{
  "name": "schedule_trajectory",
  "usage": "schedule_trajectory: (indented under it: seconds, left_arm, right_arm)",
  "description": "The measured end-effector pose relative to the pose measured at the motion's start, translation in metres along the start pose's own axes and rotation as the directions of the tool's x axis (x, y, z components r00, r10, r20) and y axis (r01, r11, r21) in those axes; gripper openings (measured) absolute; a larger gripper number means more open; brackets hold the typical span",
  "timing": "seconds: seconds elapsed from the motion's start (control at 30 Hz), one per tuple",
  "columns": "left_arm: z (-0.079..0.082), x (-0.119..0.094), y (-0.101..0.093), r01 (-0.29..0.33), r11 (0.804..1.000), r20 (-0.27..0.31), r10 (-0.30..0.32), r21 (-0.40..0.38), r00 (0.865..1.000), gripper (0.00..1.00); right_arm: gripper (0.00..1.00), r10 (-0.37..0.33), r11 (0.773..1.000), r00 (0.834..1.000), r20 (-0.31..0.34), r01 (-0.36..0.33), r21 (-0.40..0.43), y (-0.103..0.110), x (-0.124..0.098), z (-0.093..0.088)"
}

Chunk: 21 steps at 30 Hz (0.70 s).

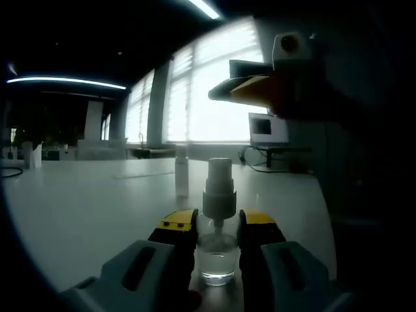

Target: Clamp pump bottle remove cover press pump head put on cover

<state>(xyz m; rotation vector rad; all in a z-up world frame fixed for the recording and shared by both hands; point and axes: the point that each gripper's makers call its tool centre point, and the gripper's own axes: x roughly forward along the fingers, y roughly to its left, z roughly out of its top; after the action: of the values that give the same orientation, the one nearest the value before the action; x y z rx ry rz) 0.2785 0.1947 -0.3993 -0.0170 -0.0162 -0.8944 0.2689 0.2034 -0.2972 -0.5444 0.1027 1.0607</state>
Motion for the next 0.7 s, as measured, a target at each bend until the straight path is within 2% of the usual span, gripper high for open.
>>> schedule_trajectory:
  seconds: [0.13, 0.2, 0.27, 0.37, 0.5, 0.7]
  left_arm:
    - [0.000, 0.000, 0.000, 0.001, 1.000, 0.000, -0.001, 0.000, 1.000, 0.16]
    - [0.000, 0.000, -0.001, 0.001, 1.000, 0.000, -0.001, 0.003, 1.000, 0.16]
    - [0.000, 0.000, -0.001, 0.001, 1.000, 0.000, -0.001, 0.004, 1.000, 0.16]
    - [0.000, 0.000, -0.001, 0.003, 1.000, -0.001, -0.003, 0.000, 1.000, 0.16]
    - [0.000, 0.000, -0.001, 0.002, 1.000, -0.001, -0.002, 0.003, 1.000, 0.16]
    - [0.000, 0.000, -0.001, 0.003, 1.000, 0.000, -0.003, 0.006, 1.000, 0.16]
  right_arm:
    - [0.14, 0.006, 1.000, 1.000, -0.012, -0.006, -0.010, 0.004, 0.006, -0.001]
    - [0.15, 0.042, 0.998, 0.998, -0.042, -0.044, -0.043, 0.014, 0.010, -0.005]
    - [0.15, 0.058, 0.993, 0.995, -0.083, -0.066, -0.095, 0.015, 0.012, -0.008]
    - [0.14, 0.092, 0.990, 0.990, -0.105, -0.103, -0.096, 0.016, 0.013, -0.006]
    - [0.14, 0.173, 0.960, 0.960, -0.219, -0.214, -0.179, 0.024, 0.014, -0.015]
    - [0.13, 0.223, 0.933, 0.937, -0.269, -0.286, -0.220, 0.026, 0.018, -0.011]
